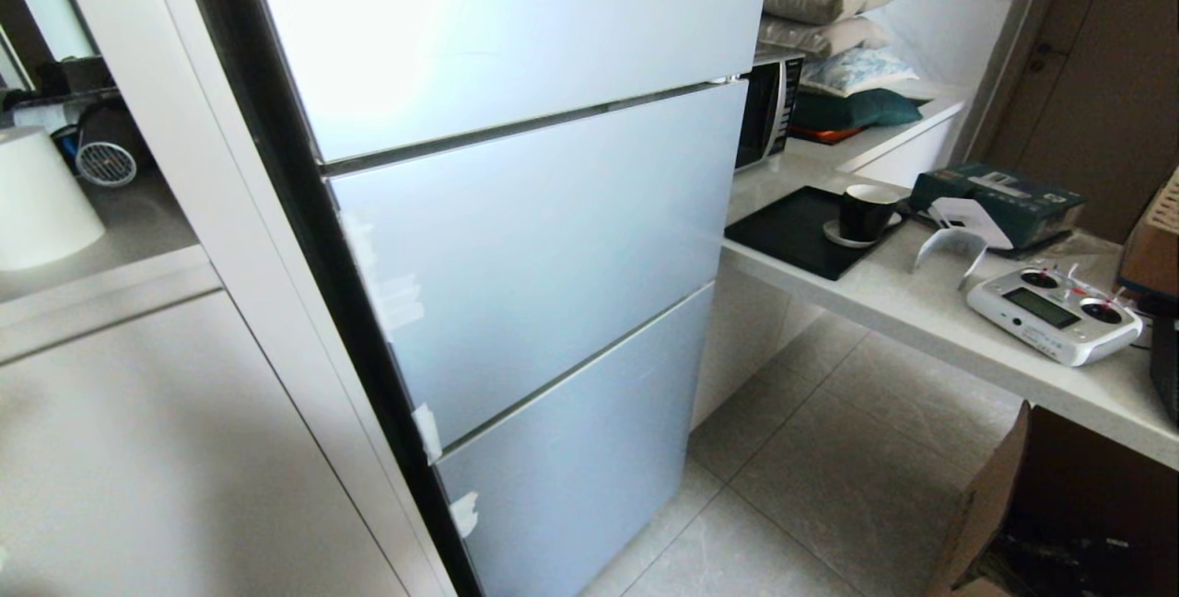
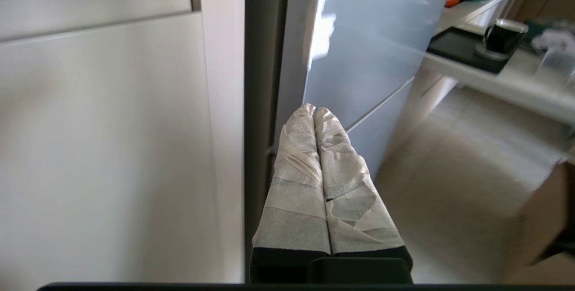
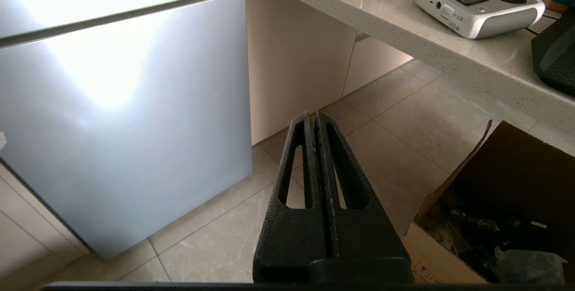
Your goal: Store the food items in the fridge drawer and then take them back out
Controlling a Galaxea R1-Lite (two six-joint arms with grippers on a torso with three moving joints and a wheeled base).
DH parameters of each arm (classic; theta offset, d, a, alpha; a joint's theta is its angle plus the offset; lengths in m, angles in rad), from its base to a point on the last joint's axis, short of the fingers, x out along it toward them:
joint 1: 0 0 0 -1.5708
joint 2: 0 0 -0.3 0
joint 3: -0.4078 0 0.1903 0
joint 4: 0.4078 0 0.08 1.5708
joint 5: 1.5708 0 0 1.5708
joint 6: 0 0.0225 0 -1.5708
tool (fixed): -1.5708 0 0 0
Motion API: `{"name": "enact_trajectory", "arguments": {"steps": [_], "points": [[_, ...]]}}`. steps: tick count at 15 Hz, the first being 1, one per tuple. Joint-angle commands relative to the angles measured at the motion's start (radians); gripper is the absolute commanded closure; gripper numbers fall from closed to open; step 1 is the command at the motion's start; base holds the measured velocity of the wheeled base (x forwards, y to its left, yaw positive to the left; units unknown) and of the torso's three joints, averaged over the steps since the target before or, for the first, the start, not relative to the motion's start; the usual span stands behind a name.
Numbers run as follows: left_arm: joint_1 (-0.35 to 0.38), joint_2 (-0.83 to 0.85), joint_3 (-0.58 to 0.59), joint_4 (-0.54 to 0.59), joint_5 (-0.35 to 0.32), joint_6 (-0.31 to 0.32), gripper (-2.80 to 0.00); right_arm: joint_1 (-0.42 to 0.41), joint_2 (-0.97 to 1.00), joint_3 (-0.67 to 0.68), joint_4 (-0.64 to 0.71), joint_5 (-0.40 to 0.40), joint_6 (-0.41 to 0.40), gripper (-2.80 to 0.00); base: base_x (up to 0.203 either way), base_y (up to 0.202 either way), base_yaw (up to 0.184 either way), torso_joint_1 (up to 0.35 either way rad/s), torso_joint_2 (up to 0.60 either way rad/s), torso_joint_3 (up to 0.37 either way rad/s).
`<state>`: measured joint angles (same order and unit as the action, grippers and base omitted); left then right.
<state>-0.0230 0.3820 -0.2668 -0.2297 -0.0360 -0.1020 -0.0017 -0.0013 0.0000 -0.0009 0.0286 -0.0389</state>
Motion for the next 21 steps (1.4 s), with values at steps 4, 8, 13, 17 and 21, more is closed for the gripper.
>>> {"name": "enact_trajectory", "arguments": {"steps": [4, 8, 13, 17, 21], "points": [[-0.004, 0.624, -0.05, -0.361, 0.049, -0.121, 0.0, 0.0, 0.001, 0.0, 0.0, 0.001, 0.001, 0.0, 0.0, 0.0, 0.0, 0.0, 0.0, 0.0], [-0.034, 0.905, -0.082, -0.681, 0.129, -0.21, 0.0, 0.0, 0.001, 0.0, -0.001, 0.001, -0.001, 0.0, 0.0, 0.0, 0.0, 0.0, 0.0, 0.0], [-0.087, 1.05, -0.198, -0.734, 0.204, -0.31, 0.0, 0.0, 0.001, 0.0, -0.001, 0.001, -0.001, 0.0, 0.0, 0.0, 0.0, 0.0, 0.0, 0.0], [-0.125, 1.108, -0.269, -0.737, 0.206, -0.385, 0.0, 0.0, 0.001, 0.0, 0.0, 0.001, 0.0, 0.0, 0.0, 0.0, 0.0, 0.0, 0.0, 0.0], [-0.168, 1.158, -0.314, -0.756, 0.207, -0.417, 0.0, 0.0, 0.001, 0.0, -0.001, 0.001, -0.001, 0.0, 0.0, 0.0, 0.0, 0.0, 0.0, 0.0]]}}
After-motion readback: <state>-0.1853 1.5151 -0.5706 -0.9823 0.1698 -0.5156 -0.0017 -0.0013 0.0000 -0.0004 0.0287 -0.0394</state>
